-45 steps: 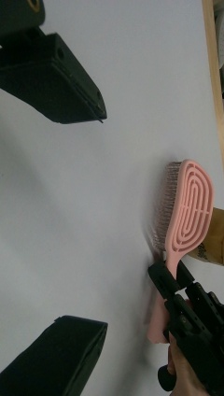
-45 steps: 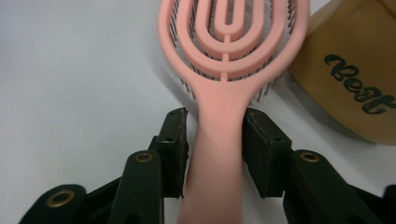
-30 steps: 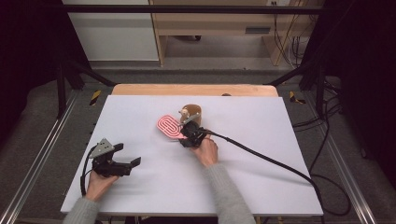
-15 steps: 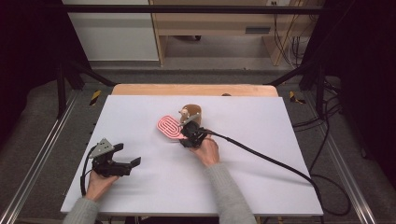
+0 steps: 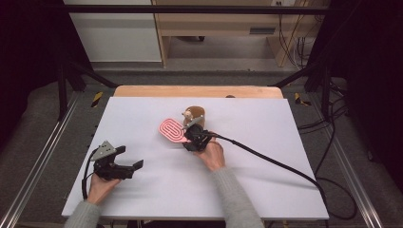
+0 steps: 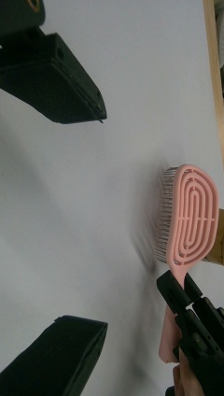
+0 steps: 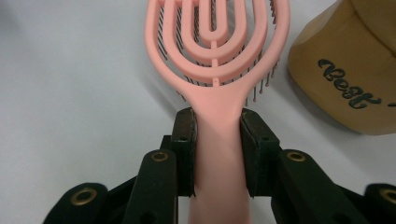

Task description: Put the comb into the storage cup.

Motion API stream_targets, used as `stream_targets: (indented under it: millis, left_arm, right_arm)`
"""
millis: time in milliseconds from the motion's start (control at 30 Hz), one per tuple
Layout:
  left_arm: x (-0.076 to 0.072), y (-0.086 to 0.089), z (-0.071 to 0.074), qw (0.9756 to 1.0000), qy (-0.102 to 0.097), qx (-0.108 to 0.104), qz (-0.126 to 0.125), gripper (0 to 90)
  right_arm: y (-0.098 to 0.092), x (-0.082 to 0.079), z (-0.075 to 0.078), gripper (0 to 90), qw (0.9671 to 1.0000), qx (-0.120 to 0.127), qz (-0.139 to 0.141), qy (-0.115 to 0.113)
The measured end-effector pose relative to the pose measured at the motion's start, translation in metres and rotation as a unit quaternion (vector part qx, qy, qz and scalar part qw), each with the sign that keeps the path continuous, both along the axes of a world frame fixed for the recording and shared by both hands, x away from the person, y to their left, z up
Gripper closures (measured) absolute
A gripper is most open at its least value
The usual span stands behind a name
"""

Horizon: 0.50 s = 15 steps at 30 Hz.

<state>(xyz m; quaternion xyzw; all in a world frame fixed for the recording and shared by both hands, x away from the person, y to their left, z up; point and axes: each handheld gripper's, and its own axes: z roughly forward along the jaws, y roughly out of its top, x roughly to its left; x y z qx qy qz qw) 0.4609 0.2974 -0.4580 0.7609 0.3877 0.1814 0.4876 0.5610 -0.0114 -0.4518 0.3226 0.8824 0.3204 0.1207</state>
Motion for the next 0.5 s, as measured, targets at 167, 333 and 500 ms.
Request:
stream_targets:
  millis: [167, 333, 500]
  left_arm:
    - [0.000, 0.000, 0.000, 1.0000, 0.000, -0.001, 0.001, 1.0]
    - [0.000, -0.001, 0.000, 1.0000, 0.001, -0.002, 0.001, 1.0]
    - [0.000, -0.001, 0.000, 1.0000, 0.001, -0.003, 0.001, 1.0]
  right_arm:
    - [-0.001, -0.008, 0.009, 70.2, 0.9998, 0.011, 0.011, -0.009]
    - [-0.003, -0.016, 0.017, 70.2, 0.9994, 0.020, 0.022, -0.017]
    - [-0.004, -0.023, 0.022, 70.2, 0.9991, 0.019, 0.028, -0.027]
